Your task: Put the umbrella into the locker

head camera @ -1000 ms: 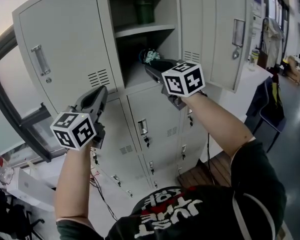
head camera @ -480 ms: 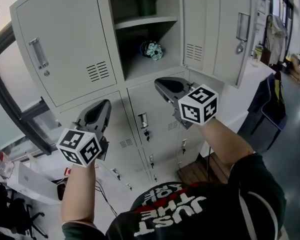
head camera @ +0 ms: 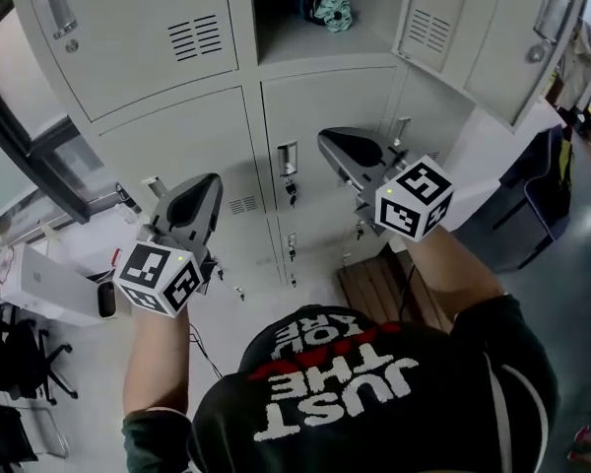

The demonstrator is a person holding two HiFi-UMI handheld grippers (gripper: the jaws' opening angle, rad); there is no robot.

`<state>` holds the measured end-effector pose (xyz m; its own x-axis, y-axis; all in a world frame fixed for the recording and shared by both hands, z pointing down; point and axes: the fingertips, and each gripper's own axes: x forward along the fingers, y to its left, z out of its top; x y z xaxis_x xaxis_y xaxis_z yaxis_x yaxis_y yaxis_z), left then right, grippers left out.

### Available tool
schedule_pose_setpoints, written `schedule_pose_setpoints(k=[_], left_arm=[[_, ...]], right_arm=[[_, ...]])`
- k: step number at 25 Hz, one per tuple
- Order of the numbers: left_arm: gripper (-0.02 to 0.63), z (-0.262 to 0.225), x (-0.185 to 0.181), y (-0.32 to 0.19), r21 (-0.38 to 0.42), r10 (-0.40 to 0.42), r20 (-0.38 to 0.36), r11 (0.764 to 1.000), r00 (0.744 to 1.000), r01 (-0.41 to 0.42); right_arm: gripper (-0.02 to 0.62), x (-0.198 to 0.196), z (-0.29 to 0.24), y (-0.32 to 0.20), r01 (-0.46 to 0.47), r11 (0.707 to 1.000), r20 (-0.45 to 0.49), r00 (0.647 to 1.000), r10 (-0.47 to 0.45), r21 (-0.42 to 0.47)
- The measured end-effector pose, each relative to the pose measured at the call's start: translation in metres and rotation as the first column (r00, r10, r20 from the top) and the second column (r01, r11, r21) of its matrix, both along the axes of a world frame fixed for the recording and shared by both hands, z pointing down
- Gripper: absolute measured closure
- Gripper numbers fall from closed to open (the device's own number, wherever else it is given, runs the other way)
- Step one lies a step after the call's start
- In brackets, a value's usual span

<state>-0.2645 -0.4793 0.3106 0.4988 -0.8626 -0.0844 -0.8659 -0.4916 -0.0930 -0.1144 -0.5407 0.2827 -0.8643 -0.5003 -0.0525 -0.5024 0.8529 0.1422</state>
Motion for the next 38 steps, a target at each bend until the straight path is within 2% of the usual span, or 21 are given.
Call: schedule_pose_setpoints(k=[4,7,10,17,29,38], left_arm=[[0.597,0.024,-0.004,0.006,0.0,-0.031,0.021,1.0,0.999,0.031],[0.597,0.038,-0.004,0.012,-0.011,-0.036,-0.005,0.999,0.999,0.036],[0.597,0.049,-0.006,0.015,-0.029,-0.045,-0.038,0.999,0.998,0.043],[0.597,0.065,-0.01,0.019,-0.058,-0.051,-0.062,0.997,0.997,0.047],[0.597,0.066,-0.01,0.016,-0.061,-0.045,-0.079,0.997,0.996,0.04],[0.597,0.06,-0.009,0.016,-0.057,-0.045,-0.075,0.998,0.996,0.041]], right_arm=[[0.561,-0.002,0.035,0.0,0.019,0.998,0.023,1.0,-0.018,-0.067],[0.561,-0.005,0.057,0.002,0.037,0.994,0.031,0.999,-0.034,-0.106],[0.561,-0.009,0.071,0.005,0.049,0.991,0.023,0.999,-0.047,-0.121],[0.562,-0.011,0.09,0.007,0.06,0.988,0.007,0.998,-0.06,-0.139],[0.563,-0.014,0.089,0.005,0.072,0.988,0.005,0.997,-0.072,-0.136],[0.563,-0.016,0.087,0.006,0.065,0.993,-0.031,0.997,-0.069,-0.093]])
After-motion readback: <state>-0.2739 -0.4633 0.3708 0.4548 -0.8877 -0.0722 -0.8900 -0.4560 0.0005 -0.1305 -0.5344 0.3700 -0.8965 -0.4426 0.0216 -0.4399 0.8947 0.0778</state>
